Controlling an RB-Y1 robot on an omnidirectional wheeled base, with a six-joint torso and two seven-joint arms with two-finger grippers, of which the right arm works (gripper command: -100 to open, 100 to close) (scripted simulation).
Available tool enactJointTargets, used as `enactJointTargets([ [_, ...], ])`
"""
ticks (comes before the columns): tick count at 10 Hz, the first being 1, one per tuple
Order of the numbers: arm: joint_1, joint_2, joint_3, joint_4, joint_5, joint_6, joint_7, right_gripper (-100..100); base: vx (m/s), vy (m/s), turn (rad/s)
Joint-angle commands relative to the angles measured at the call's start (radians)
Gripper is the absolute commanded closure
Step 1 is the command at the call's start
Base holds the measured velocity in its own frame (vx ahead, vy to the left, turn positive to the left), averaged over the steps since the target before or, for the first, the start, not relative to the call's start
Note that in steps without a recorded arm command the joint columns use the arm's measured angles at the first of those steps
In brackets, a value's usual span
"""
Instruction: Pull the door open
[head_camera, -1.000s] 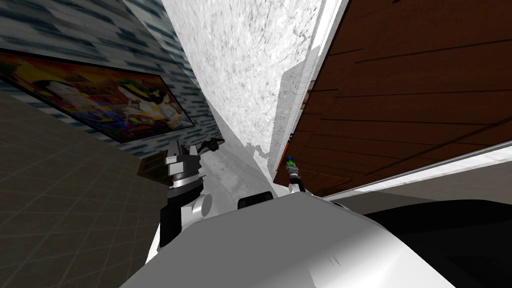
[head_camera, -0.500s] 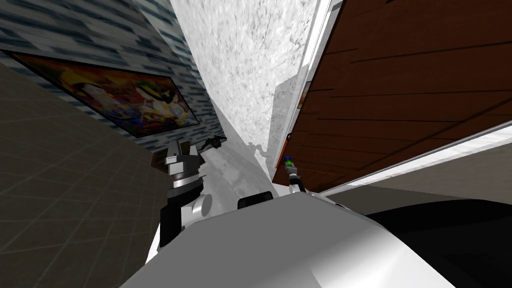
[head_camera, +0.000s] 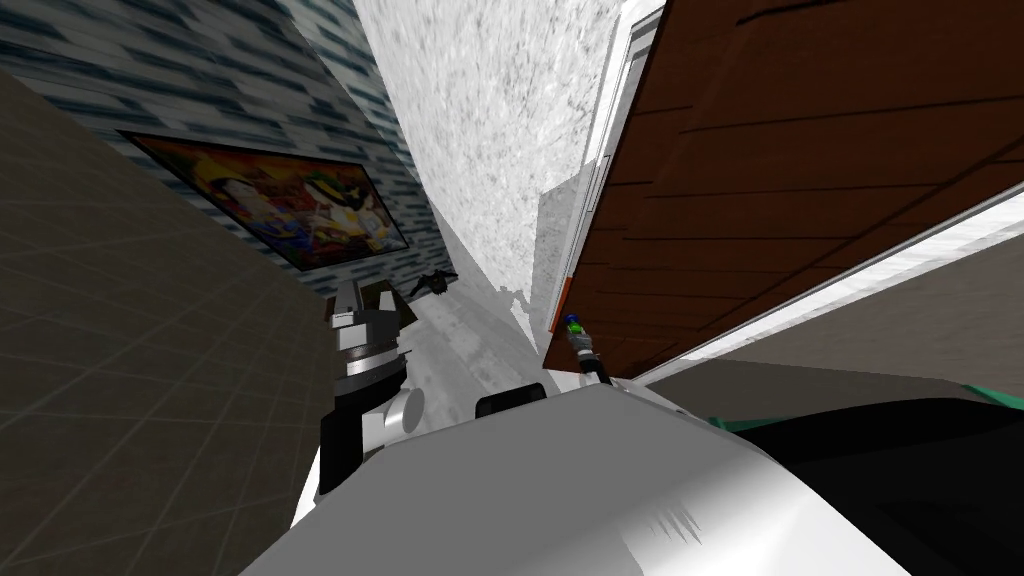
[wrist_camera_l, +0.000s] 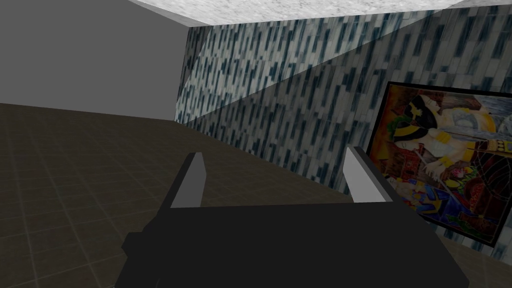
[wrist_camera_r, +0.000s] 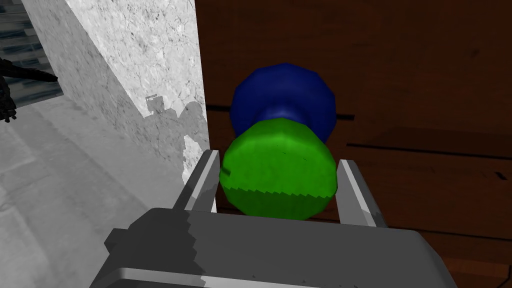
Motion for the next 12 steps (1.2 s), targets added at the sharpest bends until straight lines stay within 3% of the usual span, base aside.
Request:
enactJointTargets([
  [1,0.017,-0.004,0.025,-0.033,0.014,-0.004,-0.003,100,-0.103,-0.018,0.035],
  [2,0.017,-0.004,0.025,-0.033,0.014,-0.004,-0.003,100,-0.068,-0.016,0.009],
  [10,0.089,-0.03,0.116,-0.143,0.064,-0.013,-0.025,100,-0.123,-0.049,-0.001],
  [12,0.089,-0.03,0.118,-0.146,0.066,-0.014,-0.023,100,-0.154,-0.022,-0.019],
])
